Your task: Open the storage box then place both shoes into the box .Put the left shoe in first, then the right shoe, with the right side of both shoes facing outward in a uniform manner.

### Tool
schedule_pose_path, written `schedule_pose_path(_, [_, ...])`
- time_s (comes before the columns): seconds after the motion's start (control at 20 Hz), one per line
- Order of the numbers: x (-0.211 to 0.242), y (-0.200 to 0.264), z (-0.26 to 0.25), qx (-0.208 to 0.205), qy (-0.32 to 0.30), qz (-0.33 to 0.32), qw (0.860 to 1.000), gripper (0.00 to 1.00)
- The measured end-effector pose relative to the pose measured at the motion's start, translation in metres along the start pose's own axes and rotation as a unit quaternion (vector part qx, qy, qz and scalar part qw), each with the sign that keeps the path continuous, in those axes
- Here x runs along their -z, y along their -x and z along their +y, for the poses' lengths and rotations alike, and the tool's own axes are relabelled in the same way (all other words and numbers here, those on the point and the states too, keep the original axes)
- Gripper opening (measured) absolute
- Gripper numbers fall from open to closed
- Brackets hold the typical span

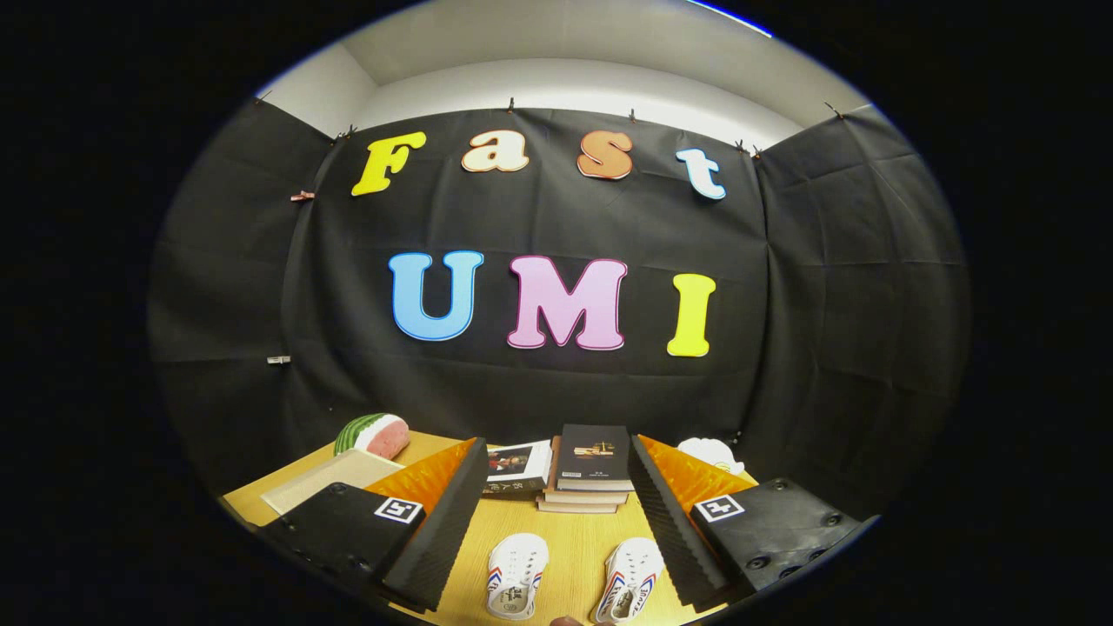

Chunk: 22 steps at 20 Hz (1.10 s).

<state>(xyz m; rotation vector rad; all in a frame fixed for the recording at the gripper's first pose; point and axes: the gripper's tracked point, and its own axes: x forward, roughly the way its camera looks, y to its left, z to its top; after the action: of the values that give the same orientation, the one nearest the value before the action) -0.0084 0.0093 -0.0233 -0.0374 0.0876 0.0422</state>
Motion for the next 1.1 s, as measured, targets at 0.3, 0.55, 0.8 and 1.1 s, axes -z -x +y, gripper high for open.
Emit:
schedule_pose_path(0.3, [0.018,-0.007,0.009,-0.004,-0.016,0.049,0.999,0.97])
schedule_pose_path(0.55, [0.037,-0.009,0.026,-0.01,-0.044,0.091,0.995,0.97])
schedule_pose_path(0.8, [0.079,-0.009,0.066,-0.049,-0.112,0.183,0.975,0.98])
schedule_pose_path(1.1, [0.127,-0.011,0.129,-0.156,-0.172,0.273,0.934,0.99])
